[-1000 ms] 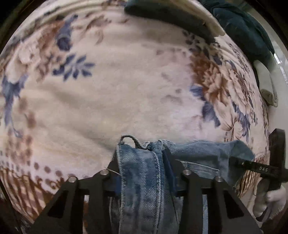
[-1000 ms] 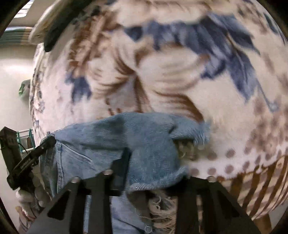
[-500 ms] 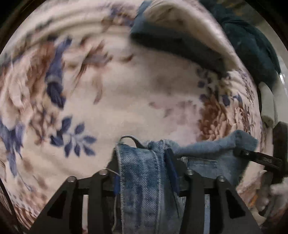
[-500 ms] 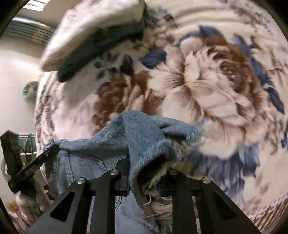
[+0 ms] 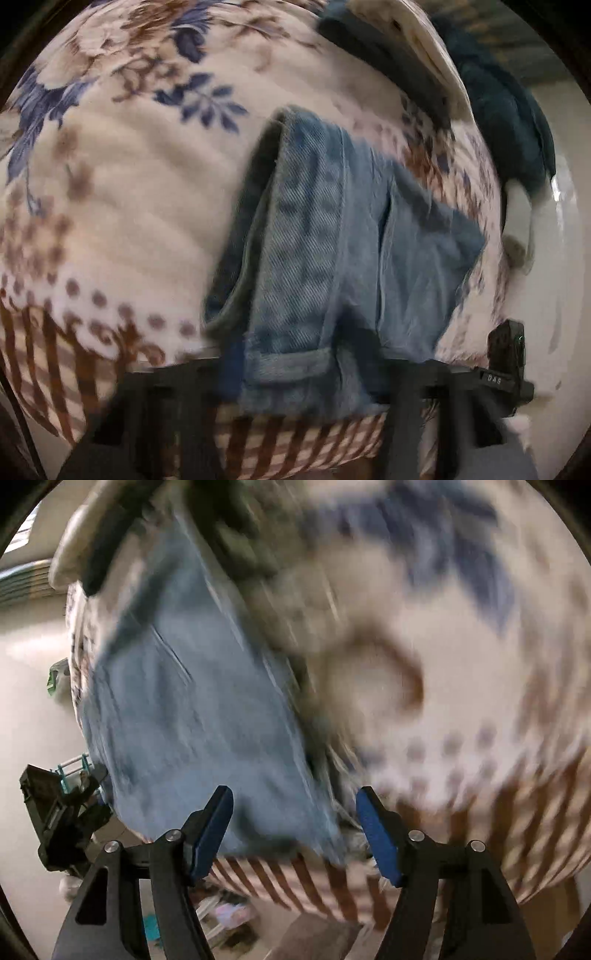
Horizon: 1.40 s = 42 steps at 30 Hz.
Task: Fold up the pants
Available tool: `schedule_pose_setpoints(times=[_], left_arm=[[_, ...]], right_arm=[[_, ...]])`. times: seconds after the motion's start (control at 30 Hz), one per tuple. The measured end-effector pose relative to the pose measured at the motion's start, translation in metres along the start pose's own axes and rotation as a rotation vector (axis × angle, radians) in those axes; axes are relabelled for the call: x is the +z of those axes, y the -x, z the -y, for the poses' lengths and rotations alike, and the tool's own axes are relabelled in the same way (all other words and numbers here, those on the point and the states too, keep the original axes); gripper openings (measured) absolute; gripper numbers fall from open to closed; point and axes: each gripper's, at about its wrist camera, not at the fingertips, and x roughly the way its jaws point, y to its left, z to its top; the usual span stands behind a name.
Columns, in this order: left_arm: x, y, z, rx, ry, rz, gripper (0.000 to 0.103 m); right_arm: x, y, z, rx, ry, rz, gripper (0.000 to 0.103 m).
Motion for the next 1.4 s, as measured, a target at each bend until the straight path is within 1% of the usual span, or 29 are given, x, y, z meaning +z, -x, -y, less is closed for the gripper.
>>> schedule_pose_setpoints(times=[0.03,0.07,0.1,0.13,0.27,0.3,0.37,0.43,0.47,0.53,0.57,0.6,0.63,0.7,0.73,0.77,0.83,0.87,0.9,0.93,0.97,1.0,1.03,1.13,1.2,1.27,1.33,1.37,1.4], left_arm=[[-0.006,0.004,0.003,0.016,-0.022,0.018,0.026],[-0.012,0.011,0.003,0.009,-0.022,0.031,0.024],[-0.017,0.017,0.005,0.001,-0.014,0.039,0.024],[-0.021,0.022,0.005,0.009,-0.016,0.042,0.024],[-0.032,0.003,-0.003,0.109,-0.031,-0.043,0.024],[-0.033,-0.006,-0.005,0.128,-0.032,-0.078,0.025],[-0.031,-0.007,-0.007,0.121,-0.018,-0.112,0.027],[-0.027,0.007,-0.006,0.078,0.022,-0.114,0.029],[-0.025,0.02,-0.006,0.056,0.046,-0.102,0.03],[-0.024,0.048,-0.007,0.015,0.083,-0.055,0.032],[-0.022,0.063,-0.009,-0.002,0.111,-0.012,0.039],[-0.018,0.071,-0.012,-0.021,0.135,0.015,0.05],[-0.008,0.077,-0.017,-0.037,0.174,0.047,0.053],[0.016,0.077,-0.024,-0.075,0.197,0.082,0.054],[0.031,0.071,-0.024,-0.06,0.193,0.089,0.054],[0.047,0.062,-0.023,-0.067,0.179,0.088,0.054],[0.075,0.035,-0.017,-0.079,0.157,0.047,0.054],[0.092,0.012,-0.016,-0.102,0.156,0.003,0.054],[0.1,-0.002,-0.015,-0.116,0.162,-0.031,0.054],[0.106,-0.014,-0.016,-0.112,0.169,-0.066,0.052],[0.109,-0.021,-0.016,-0.111,0.154,-0.069,0.041],[0.112,-0.025,-0.01,-0.089,0.118,-0.06,0.036],[0.114,-0.026,-0.006,-0.054,0.079,-0.05,0.034],[0.117,-0.033,-0.004,-0.009,0.051,-0.056,0.033],[0.123,-0.044,-0.012,-0.016,0.078,-0.071,0.033],[0.124,-0.048,-0.018,-0.021,0.105,-0.081,0.029],[0.123,-0.046,-0.025,-0.056,0.137,-0.092,0.029],[0.123,-0.043,-0.026,-0.063,0.138,-0.098,0.03],[0.123,-0.038,-0.024,-0.065,0.134,-0.1,0.03]], right_arm=[[-0.007,-0.007,0.004,0.023,-0.011,-0.015,0.026],[-0.014,-0.012,0.007,0.063,-0.034,-0.019,0.01],[-0.019,-0.012,0.01,0.092,-0.051,-0.016,0.01],[-0.024,-0.009,0.011,0.091,-0.053,-0.002,0.01],[-0.036,0.009,0.011,0.103,-0.058,0.033,0.01],[-0.037,0.007,0.012,0.077,-0.055,0.011,0.009],[-0.039,-0.002,0.014,-0.016,-0.036,-0.051,0.01],[-0.037,-0.005,0.011,-0.034,-0.007,-0.105,0.017],[-0.036,0.001,0.006,-0.05,0.02,-0.114,0.024],[-0.029,0.019,-0.009,-0.062,0.065,-0.091,0.039],[-0.025,0.031,-0.018,-0.059,0.086,-0.063,0.051],[-0.019,0.041,-0.024,-0.052,0.094,-0.036,0.059],[-0.011,0.054,-0.028,-0.043,0.093,-0.001,0.061],[0.014,0.071,-0.038,-0.014,0.079,0.055,0.061],[0.028,0.078,-0.039,-0.002,0.071,0.08,0.061],[0.046,0.082,-0.043,0.014,0.055,0.112,0.061],[0.078,0.087,-0.045,0.019,0.028,0.151,0.061],[0.096,0.087,-0.047,0.016,0.011,0.172,0.061],[0.112,0.085,-0.05,0.006,-0.002,0.189,0.061],[0.122,0.08,-0.052,0.002,-0.009,0.199,0.057],[0.133,0.077,-0.056,0.002,0.001,0.214,0.034],[0.141,0.076,-0.064,-0.048,0.027,0.231,0.023],[0.147,0.075,-0.071,-0.109,0.048,0.252,0.023],[0.151,0.056,-0.075,-0.154,0.038,0.273,0.021],[0.155,0.052,-0.069,-0.146,0.012,0.272,0.021],[0.159,0.045,-0.069,-0.134,-0.007,0.272,0.021],[0.16,0.041,-0.065,-0.125,-0.019,0.272,0.021],[0.161,0.042,-0.065,-0.115,-0.028,0.268,0.022],[0.16,0.04,-0.062,-0.105,-0.03,0.261,0.027]])
